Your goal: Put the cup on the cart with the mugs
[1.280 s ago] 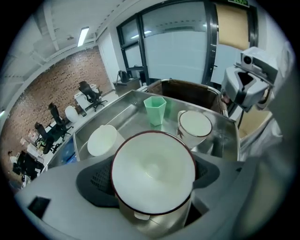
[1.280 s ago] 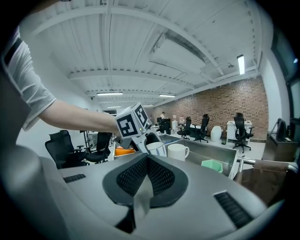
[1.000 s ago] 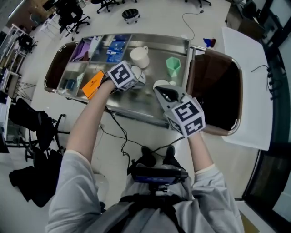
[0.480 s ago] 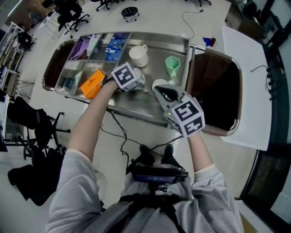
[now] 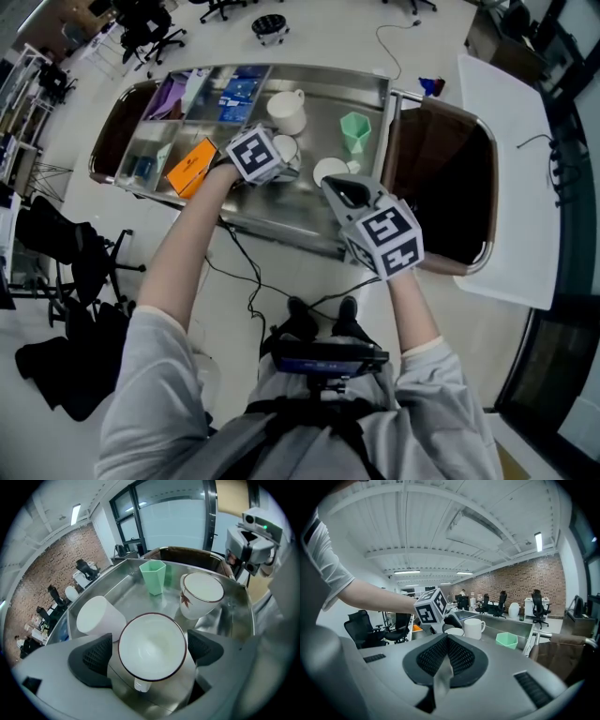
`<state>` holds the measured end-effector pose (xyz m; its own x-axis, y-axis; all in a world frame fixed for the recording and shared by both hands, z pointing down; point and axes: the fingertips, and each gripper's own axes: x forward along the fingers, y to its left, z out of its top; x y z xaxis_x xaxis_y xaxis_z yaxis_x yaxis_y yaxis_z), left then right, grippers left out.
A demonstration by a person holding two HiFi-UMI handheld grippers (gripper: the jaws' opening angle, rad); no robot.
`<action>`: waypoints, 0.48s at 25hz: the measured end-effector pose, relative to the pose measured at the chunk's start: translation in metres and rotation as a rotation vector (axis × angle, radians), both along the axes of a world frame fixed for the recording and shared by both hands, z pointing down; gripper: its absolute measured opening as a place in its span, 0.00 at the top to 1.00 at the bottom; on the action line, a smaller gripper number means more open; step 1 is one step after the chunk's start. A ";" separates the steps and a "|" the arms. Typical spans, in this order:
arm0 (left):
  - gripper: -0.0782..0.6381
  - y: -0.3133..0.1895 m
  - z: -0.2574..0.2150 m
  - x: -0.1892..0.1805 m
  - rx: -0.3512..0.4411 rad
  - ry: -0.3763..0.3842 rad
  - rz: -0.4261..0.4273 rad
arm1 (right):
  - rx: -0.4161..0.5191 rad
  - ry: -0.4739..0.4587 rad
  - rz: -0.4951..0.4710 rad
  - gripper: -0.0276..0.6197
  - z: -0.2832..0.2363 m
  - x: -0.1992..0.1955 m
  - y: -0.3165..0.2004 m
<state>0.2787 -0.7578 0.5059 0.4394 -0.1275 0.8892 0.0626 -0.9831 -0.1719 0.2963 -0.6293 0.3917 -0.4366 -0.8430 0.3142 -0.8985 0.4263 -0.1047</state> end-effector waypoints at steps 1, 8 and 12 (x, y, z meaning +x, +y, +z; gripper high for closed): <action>0.20 0.001 -0.002 -0.002 0.006 0.005 -0.006 | 0.001 0.001 0.001 0.95 0.000 0.000 0.001; 0.20 0.013 -0.035 -0.016 0.052 0.074 -0.057 | 0.004 -0.004 -0.006 0.95 -0.002 0.004 0.012; 0.20 0.021 -0.060 -0.037 0.109 0.128 -0.107 | 0.015 -0.007 -0.015 0.95 -0.005 0.000 0.021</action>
<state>0.2414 -0.7373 0.4455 0.5265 -0.2718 0.8056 -0.0705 -0.9582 -0.2772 0.2959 -0.6084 0.3868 -0.4513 -0.8410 0.2983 -0.8913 0.4412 -0.1046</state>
